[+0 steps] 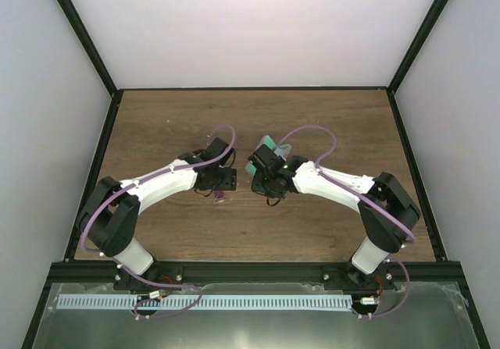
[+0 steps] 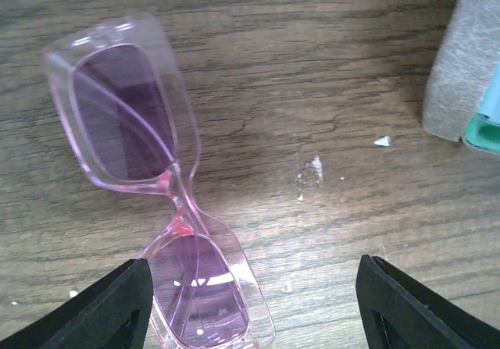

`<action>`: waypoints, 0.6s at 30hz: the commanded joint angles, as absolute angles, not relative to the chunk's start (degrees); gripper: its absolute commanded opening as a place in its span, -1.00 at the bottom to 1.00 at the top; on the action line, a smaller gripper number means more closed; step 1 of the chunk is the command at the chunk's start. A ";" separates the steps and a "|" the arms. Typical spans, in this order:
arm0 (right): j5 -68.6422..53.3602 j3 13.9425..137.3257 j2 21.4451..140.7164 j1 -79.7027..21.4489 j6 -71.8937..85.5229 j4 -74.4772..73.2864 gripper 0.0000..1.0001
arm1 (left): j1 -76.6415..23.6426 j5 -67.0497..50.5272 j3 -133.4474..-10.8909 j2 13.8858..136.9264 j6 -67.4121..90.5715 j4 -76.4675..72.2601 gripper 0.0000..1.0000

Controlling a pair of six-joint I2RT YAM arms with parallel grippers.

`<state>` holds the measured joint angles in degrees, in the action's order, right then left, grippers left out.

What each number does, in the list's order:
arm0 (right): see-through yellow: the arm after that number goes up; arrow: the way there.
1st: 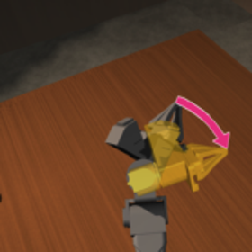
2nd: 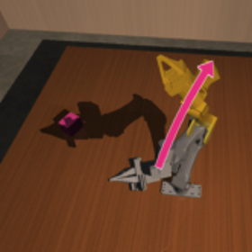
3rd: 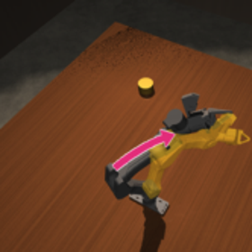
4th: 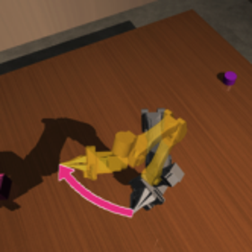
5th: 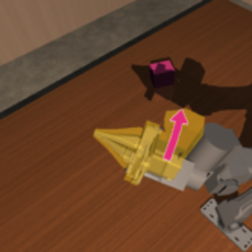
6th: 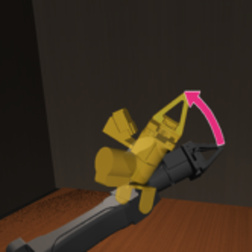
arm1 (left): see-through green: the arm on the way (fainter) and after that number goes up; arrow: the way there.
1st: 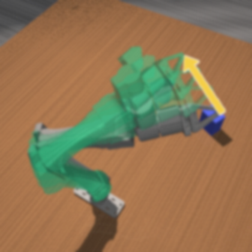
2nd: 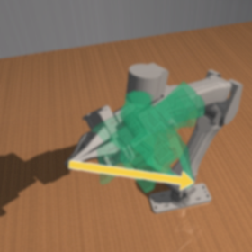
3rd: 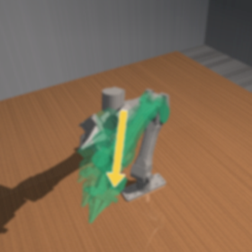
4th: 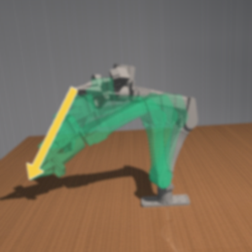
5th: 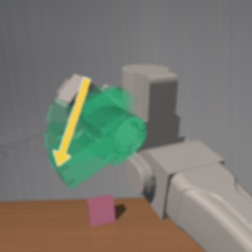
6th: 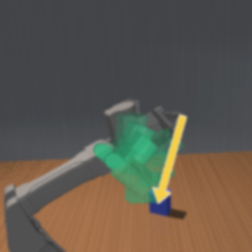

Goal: Organize the sunglasses
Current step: Adjust the sunglasses at the center of the board.

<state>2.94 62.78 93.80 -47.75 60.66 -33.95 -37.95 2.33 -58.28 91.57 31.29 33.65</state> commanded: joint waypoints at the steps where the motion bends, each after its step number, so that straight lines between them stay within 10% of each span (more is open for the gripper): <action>1: 2.90 66.75 94.14 -47.13 54.99 -36.27 -0.89 | -37.88 6.55 -59.09 92.10 35.14 35.00 0.45; 18: -5.40 62.56 91.01 -41.65 46.84 -33.31 -0.88 | -44.36 17.81 -66.23 102.37 38.37 43.07 0.34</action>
